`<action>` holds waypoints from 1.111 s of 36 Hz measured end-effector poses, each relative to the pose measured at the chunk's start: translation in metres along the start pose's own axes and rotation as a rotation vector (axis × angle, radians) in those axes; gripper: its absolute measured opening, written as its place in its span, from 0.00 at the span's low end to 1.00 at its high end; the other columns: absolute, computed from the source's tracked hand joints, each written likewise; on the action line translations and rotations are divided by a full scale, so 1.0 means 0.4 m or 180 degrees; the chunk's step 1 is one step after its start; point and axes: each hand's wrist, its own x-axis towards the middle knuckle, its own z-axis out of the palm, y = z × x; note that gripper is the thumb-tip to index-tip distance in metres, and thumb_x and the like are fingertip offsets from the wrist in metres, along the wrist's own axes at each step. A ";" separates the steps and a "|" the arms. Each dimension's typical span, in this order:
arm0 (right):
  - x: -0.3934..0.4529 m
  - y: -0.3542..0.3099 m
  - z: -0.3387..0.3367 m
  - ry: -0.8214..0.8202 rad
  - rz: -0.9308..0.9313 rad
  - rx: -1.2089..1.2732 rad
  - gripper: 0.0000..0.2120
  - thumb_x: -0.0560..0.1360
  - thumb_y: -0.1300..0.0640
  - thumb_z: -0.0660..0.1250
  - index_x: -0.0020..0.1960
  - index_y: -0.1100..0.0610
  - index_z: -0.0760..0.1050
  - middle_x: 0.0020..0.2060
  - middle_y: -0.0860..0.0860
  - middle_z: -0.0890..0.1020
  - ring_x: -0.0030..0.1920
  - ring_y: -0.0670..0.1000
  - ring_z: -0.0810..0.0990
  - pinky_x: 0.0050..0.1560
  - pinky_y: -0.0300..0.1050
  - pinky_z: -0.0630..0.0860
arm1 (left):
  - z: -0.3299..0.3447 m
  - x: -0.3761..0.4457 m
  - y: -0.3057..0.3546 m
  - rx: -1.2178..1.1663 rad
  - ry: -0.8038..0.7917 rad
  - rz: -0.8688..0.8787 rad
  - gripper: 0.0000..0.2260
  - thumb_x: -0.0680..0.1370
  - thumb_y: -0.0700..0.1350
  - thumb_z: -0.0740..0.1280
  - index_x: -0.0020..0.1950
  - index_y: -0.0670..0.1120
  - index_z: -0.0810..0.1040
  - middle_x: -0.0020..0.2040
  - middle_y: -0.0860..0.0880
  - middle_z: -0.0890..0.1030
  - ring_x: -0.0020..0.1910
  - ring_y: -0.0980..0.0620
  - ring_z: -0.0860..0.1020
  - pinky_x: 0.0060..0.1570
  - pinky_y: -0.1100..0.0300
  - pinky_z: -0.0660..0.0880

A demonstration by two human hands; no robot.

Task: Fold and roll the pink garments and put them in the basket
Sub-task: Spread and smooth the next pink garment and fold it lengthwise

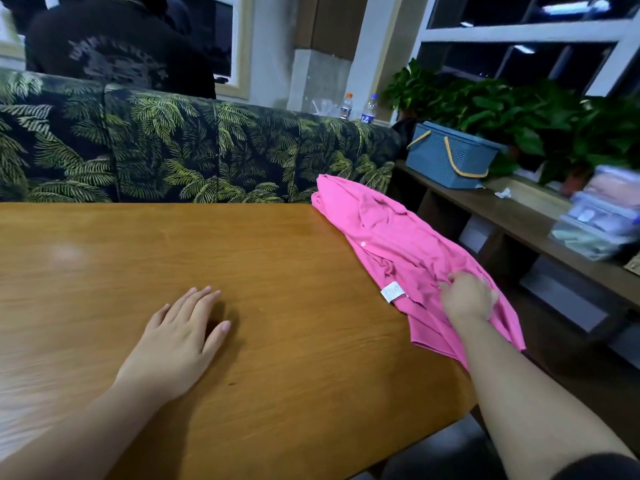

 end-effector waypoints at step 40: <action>-0.224 -0.122 -0.104 -0.0015 -0.1175 0.0282 0.13 0.81 0.58 0.55 0.58 0.53 0.76 0.49 0.53 0.83 0.50 0.58 0.80 0.50 0.49 0.72 | 0.076 0.109 0.408 -0.1778 -0.0727 0.1106 0.43 0.72 0.52 0.75 0.67 0.74 0.43 0.77 0.59 0.39 0.68 0.56 0.68 0.58 0.63 0.71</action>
